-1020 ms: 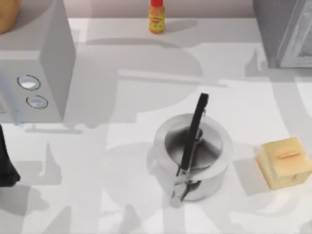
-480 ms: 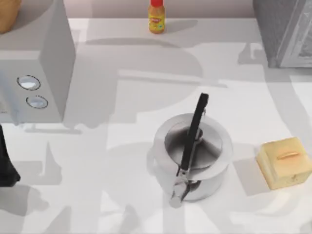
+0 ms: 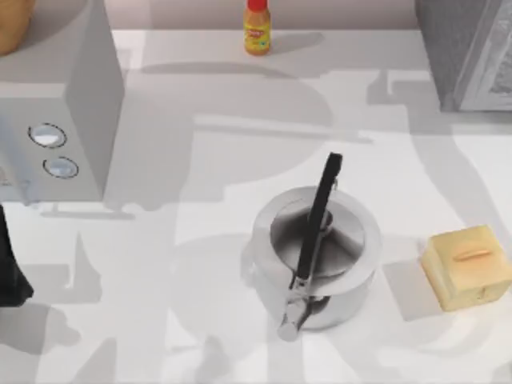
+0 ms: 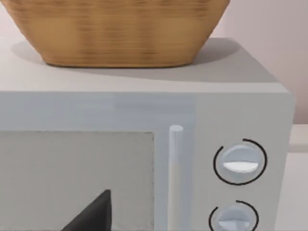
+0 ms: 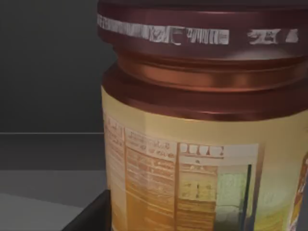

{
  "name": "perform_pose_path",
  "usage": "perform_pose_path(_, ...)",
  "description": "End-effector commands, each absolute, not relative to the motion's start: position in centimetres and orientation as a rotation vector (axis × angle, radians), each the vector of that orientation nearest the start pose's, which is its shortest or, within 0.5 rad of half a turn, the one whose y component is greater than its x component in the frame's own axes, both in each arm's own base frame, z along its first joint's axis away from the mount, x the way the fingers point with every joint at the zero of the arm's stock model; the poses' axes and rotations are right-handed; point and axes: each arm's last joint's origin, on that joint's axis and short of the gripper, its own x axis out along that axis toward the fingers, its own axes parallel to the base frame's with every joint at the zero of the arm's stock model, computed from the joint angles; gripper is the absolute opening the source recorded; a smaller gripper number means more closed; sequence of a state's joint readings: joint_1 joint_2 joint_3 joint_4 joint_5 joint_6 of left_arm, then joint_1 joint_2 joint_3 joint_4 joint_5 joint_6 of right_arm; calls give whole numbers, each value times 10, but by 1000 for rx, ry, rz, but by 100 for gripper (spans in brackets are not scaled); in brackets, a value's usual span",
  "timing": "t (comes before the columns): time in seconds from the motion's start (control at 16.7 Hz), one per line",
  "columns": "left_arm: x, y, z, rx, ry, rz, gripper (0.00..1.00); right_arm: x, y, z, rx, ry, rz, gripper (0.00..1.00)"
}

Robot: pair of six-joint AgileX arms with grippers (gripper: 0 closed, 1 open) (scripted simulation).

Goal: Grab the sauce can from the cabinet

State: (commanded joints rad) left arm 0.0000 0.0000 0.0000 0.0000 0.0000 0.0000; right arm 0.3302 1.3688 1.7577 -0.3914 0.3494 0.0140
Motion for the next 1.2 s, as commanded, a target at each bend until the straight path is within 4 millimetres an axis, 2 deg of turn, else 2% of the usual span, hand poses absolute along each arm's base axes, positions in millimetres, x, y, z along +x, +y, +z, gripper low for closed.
perform_pose_path(0.12,106,-1,160,0,0,0,100,260,93,507,-1,-6,-11,100)
perform_pose_path(0.42,106,-1,160,0,0,0,100,260,93,507,0,-7,-12,100)
perform_pose_path(0.54,106,-1,160,0,0,0,100,271,94,509,0,-10,-11,100)
perform_pose_path(0.78,106,-1,160,0,0,0,100,313,95,507,-2,-4,-11,100)
perform_pose_path(0.9,106,-1,160,0,0,0,100,320,94,507,-1,-6,-11,100)
perform_pose_path(1.08,106,-1,160,0,0,0,100,320,94,507,-1,-6,-11,100)
perform_pose_path(1.2,106,-1,160,0,0,0,100,320,94,507,-1,-6,-11,85)
